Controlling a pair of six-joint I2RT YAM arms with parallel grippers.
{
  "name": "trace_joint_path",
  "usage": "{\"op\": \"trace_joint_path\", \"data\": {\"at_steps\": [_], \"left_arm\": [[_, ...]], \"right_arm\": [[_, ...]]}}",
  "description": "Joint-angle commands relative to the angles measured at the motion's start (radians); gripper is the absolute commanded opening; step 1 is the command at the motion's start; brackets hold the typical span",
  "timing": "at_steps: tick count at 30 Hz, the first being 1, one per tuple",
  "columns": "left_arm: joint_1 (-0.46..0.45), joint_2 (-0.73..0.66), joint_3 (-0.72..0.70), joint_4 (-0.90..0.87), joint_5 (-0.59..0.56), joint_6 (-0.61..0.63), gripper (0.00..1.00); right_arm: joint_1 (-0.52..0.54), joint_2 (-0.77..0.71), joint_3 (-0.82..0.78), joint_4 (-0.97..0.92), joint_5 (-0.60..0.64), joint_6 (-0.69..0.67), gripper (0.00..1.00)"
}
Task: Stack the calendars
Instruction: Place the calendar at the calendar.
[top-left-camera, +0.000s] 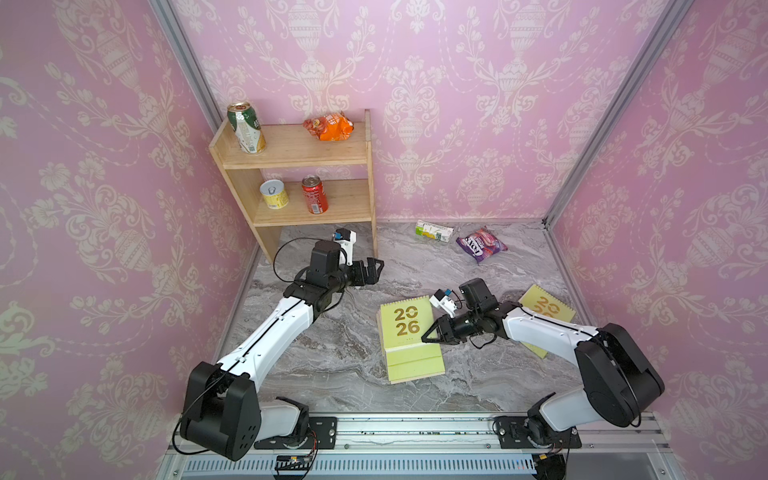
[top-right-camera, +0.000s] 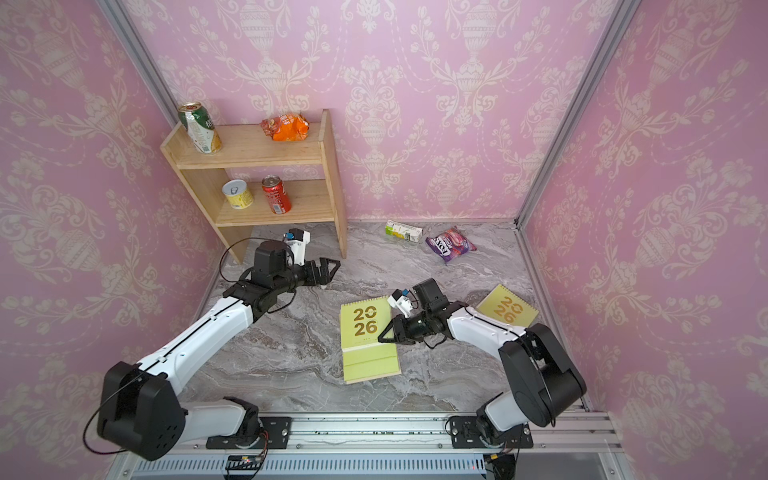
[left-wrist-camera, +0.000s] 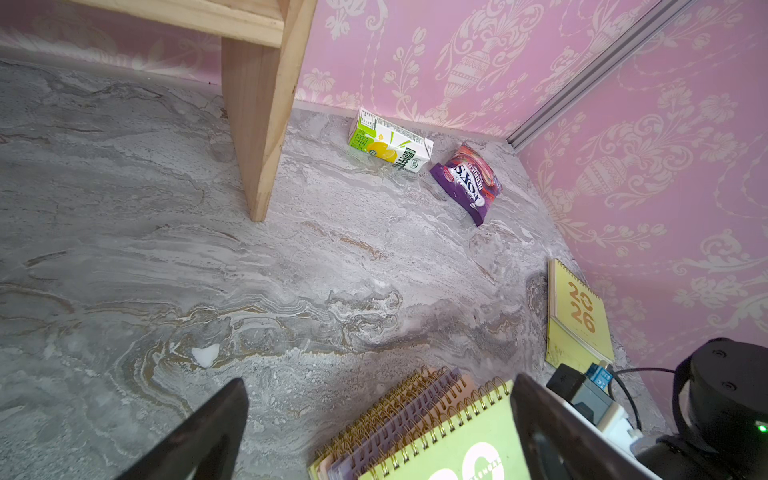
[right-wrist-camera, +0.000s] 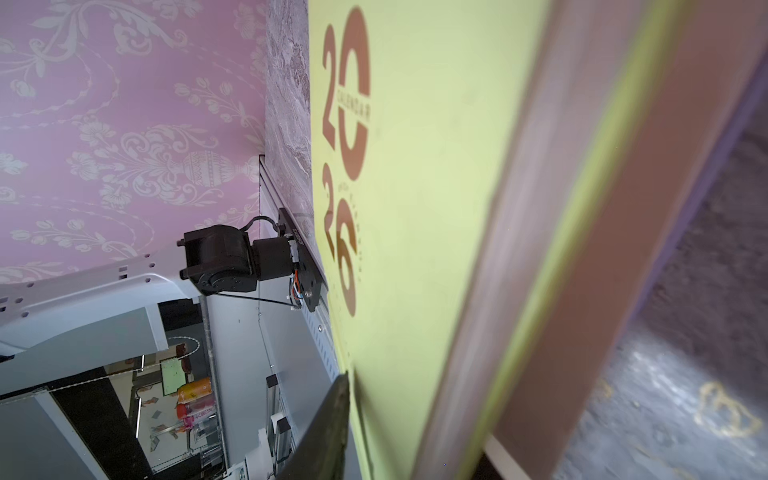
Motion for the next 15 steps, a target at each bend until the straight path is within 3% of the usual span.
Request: {"op": "trace_joint_path", "data": {"at_steps": [1, 15], "left_arm": [[0.006, -0.005, 0.016, -0.026, 0.024, 0.027, 0.99], [0.006, -0.02, -0.001, -0.044, 0.032, 0.016, 0.99]], "right_arm": [[-0.011, 0.009, 0.025, -0.042, 0.028, -0.034, 0.36], [-0.04, -0.003, 0.063, -0.156, 0.157, -0.065, 0.51]]}}
